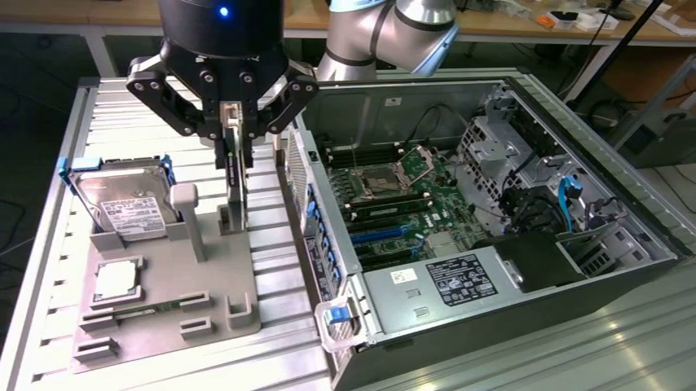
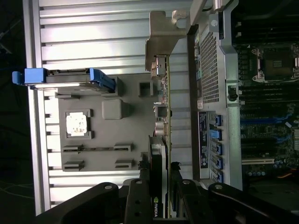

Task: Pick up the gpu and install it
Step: 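Pick up the gpu and move the gpu toward the slot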

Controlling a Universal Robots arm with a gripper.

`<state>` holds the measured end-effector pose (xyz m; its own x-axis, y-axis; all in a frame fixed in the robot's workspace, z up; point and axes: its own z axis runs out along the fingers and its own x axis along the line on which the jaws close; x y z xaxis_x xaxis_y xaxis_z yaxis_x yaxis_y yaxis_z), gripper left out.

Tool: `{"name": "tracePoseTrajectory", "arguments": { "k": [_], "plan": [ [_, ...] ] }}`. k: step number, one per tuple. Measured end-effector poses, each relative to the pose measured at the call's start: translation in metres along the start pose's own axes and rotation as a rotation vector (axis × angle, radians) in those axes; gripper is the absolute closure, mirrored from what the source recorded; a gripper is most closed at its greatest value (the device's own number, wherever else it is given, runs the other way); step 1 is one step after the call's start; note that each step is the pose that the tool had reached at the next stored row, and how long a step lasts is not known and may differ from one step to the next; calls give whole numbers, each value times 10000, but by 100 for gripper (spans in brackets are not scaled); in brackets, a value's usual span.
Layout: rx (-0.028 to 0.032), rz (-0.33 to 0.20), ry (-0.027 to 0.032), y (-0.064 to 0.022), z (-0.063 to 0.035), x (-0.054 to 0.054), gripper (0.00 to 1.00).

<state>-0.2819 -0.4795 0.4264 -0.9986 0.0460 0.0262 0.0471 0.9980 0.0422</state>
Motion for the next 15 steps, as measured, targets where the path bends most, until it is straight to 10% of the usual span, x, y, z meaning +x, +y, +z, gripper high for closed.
{"name": "tracePoseTrajectory", "arguments": {
  "k": [15],
  "plan": [
    [1,0,0,2,-1,-35,73]
  ]
}}
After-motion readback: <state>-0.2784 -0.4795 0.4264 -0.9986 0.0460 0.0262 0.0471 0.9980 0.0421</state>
